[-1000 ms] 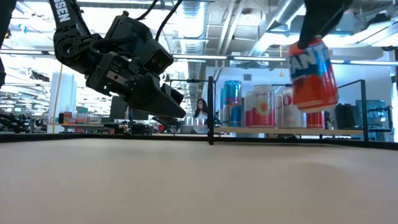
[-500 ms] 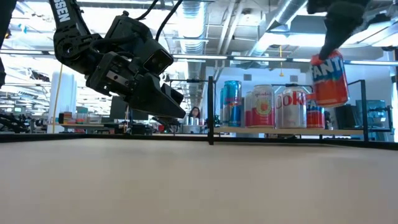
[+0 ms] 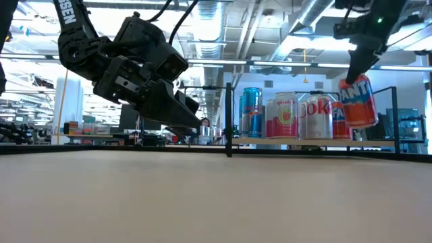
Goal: Place canned beverage on shelf
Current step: Put the orange soda can on the shelf aligned with the orange soda can
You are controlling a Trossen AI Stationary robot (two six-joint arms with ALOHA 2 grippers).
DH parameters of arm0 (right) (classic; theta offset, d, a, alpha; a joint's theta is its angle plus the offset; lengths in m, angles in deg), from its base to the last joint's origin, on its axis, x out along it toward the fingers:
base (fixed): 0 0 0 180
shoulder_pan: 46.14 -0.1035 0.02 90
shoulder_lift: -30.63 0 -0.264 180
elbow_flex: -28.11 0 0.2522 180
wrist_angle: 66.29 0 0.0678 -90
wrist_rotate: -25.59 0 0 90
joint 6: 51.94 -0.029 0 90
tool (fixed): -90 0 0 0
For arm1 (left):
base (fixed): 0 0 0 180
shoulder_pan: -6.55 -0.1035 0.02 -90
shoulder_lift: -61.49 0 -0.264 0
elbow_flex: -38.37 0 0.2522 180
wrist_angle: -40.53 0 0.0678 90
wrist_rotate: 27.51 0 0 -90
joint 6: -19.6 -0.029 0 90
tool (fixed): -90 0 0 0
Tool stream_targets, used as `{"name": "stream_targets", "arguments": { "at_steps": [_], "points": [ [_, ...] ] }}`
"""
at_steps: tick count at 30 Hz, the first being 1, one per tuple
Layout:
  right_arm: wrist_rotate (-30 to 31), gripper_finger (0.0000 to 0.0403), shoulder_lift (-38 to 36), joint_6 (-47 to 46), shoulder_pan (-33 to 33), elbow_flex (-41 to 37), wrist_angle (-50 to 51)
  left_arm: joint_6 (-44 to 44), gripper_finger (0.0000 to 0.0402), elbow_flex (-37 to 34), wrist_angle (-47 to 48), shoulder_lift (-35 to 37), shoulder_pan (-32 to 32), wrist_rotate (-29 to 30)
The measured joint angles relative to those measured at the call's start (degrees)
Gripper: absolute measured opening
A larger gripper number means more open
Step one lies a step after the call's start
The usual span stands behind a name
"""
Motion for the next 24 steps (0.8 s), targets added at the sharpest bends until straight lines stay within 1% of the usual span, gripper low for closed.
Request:
{"name": "stream_targets", "arguments": {
  "at_steps": [6, 10, 13, 18, 24],
  "points": [
    [-7.8, 0.0294, -0.1, 6.7, 12.3, -0.8, -3.8, -0.1, 0.0, 0.0, 0.9, 0.0, 0.0, -0.3],
    [-11.0, 0.0294, 0.0, 10.3, 19.4, -2.0, -5.9, -0.2, 0.0, 0.0, 0.9, 0.0, 0.0, -0.3],
    [-12.3, 0.0294, 0.0, 12.0, 24.0, -3.3, -8.1, -0.2, 0.0, 0.0, 0.9, 0.0, 0.0, -0.3],
    [-17.5, 0.0294, 0.0, 14.7, 29.6, -5.6, -11.7, 0.1, 0.0, 0.0, 0.9, 0.0, 0.0, -0.3],
    [-18.2, 0.0295, 0.0, 16.4, 32.4, -6.9, -12.5, 0.5, 0.0, 0.0, 1.0, 0.0, 0.0, -0.3]
  ]
}}
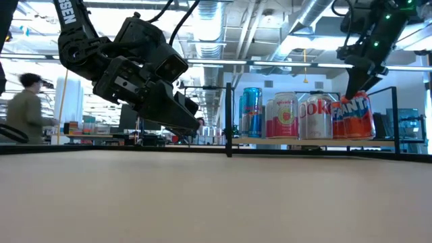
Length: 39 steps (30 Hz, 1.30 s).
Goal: Place canned beverage on shelf
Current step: Put the orange soda can on the shelf aligned with the orange soda can
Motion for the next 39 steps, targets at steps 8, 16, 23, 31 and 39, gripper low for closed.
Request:
{"name": "stream_targets", "arguments": {
  "at_steps": [8, 16, 23, 31, 39],
  "points": [
    [0.0, 0.0318, 0.0, 0.3, -0.1, 0.0, 0.0, 0.2, 0.0, 0.0, 0.0, 0.0, 0.0, 0.0],
    [0.8, 0.0354, 0.0, 0.7, -0.1, 0.0, -0.4, 0.2, 0.0, 0.0, -0.1, 0.0, 0.0, 0.0],
    [1.0, 0.0361, 0.0, 1.5, -0.1, 0.0, -0.6, 0.2, 0.0, 0.0, -0.1, 0.0, 0.0, 0.0],
    [1.0, 0.0358, 0.0, 1.1, -0.1, 3.6, -0.4, 0.2, 0.0, 0.0, -0.2, 0.0, 0.0, 0.0],
    [-2.3, 0.0348, 0.0, -4.4, -5.9, 10.4, 4.9, 0.4, 0.0, 0.0, -0.2, 0.0, 0.0, 0.0]
  ]
}}
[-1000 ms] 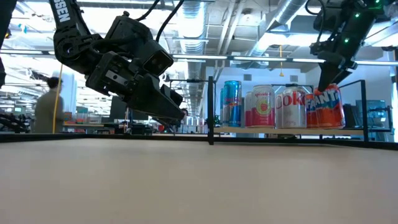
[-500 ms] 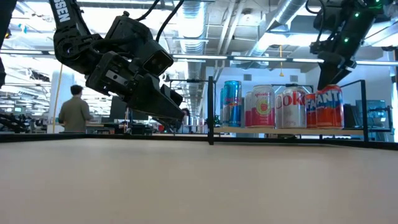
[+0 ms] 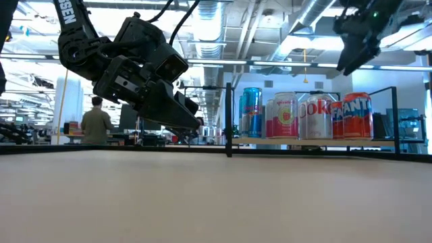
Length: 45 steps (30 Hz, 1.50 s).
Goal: Place canned beverage on shelf
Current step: Put the orange soda can on the shelf aligned with the orange soda can
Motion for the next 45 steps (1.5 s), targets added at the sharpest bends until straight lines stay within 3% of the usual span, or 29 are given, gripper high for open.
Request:
{"name": "stream_targets", "arguments": {
  "at_steps": [7, 11, 14, 15, 26, 31, 45],
  "points": [
    [1.9, 0.0249, 1.6, -11.8, -15.3, 2.2, 8.7, 0.0, 0.0, 0.0, 0.0, 0.0, 0.0, 0.0],
    [6.9, 0.0137, 4.0, -14.7, -18.6, 2.2, 16.6, 0.0, 0.0, 0.0, 0.0, 0.0, 0.0, 0.0],
    [9.9, 0.0037, 6.1, -14.2, -18.7, 2.2, 18.0, 0.0, 0.0, 0.0, -0.1, 0.0, 0.0, 0.0],
    [10.0, 0.0021, 6.7, -13.5, -18.6, 2.2, 17.4, 0.0, 0.0, 0.0, -0.1, 0.0, 0.0, 0.0],
    [11.0, 0.0013, 13.8, -10.2, -14.5, 2.2, 16.8, 0.0, 0.0, 0.0, 0.0, 0.0, 0.0, 0.0],
    [17.5, 0.0014, 16.1, -9.9, -13.1, 2.2, 16.9, -0.2, 0.0, 0.0, 0.3, 0.0, 0.0, 0.0],
    [24.1, 0.0015, 17.2, -8.9, -9.8, 2.2, 17.4, -0.2, 0.0, 0.0, 0.4, 0.0, 0.0, 0.0]
  ]
}}
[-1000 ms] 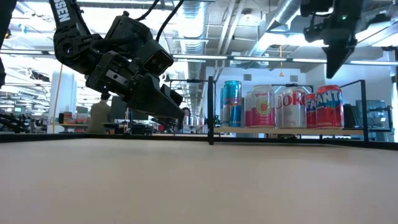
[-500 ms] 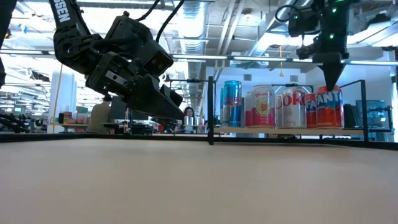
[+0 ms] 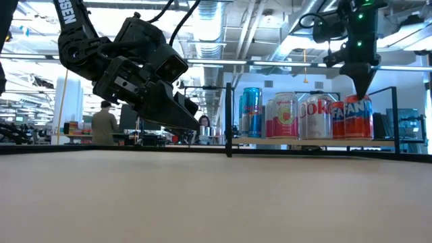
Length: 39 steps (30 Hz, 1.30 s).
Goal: Place canned beverage on shelf
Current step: Put the orange soda can on the shelf aligned with the orange soda can, then return to Home Position
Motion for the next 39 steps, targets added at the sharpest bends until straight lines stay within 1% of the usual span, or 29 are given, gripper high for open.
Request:
{"name": "stream_targets", "arguments": {
  "at_steps": [7, 12, 15, 18, 23, 26, 28, 30, 32, 35, 39],
  "points": [
    [-0.6, 0.0016, 0.0, 0.0, 0.3, 0.0, 0.0, 0.0, 0.0, 0.0, 0.0, 0.0, 0.0, 0.0],
    [-6.5, 0.0016, -0.4, 0.9, -2.3, 0.0, 1.3, 0.0, 0.0, 0.0, 0.2, 0.0, 0.0, 0.0],
    [-8.0, 0.0016, -1.5, -0.3, -5.8, 0.7, 1.2, 0.0, 0.0, 0.0, 0.1, 0.0, 0.0, 0.0],
    [-8.1, 0.0016, -2.7, -3.9, -10.5, 1.9, 0.8, 0.1, 0.0, 0.0, 0.2, 0.9, -0.1, 0.0],
    [-11.9, 0.0017, -5.2, -8.6, -21.9, 2.1, -4.6, 0.2, 0.0, 0.0, 2.5, 6.2, -0.8, 0.0],
    [-12.3, 0.002, -8.0, -8.8, -29.9, -0.4, -12.4, -0.4, 0.0, 0.0, 6.3, 11.1, -1.1, 0.7],
    [-12.1, 0.0021, -11.1, -6.9, -34.4, -3.9, -22.6, -1.0, 0.0, -0.2, 9.0, 14.8, -1.1, 2.8],
    [-13.2, 0.0021, -15.1, -3.5, -37.3, -8.2, -32.8, -1.8, 0.0, -1.0, 10.8, 18.3, -1.1, 5.4],
    [-15.8, 0.0019, -19.6, -1.8, -38.3, -12.8, -41.3, -2.3, 0.0, -2.4, 11.7, 21.8, -1.1, 7.5],
    [-18.8, 0.0019, -27.4, -0.8, -37.7, -20.7, -51.2, -2.5, 0.0, -4.6, 11.7, 27.2, -1.1, 9.3],
    [-22.6, 0.002, -37.9, -1.5, -36.0, -32.2, -65.8, -2.0, 0.0, -9.0, 7.0, 34.8, -1.1, 9.4]
  ]
}}
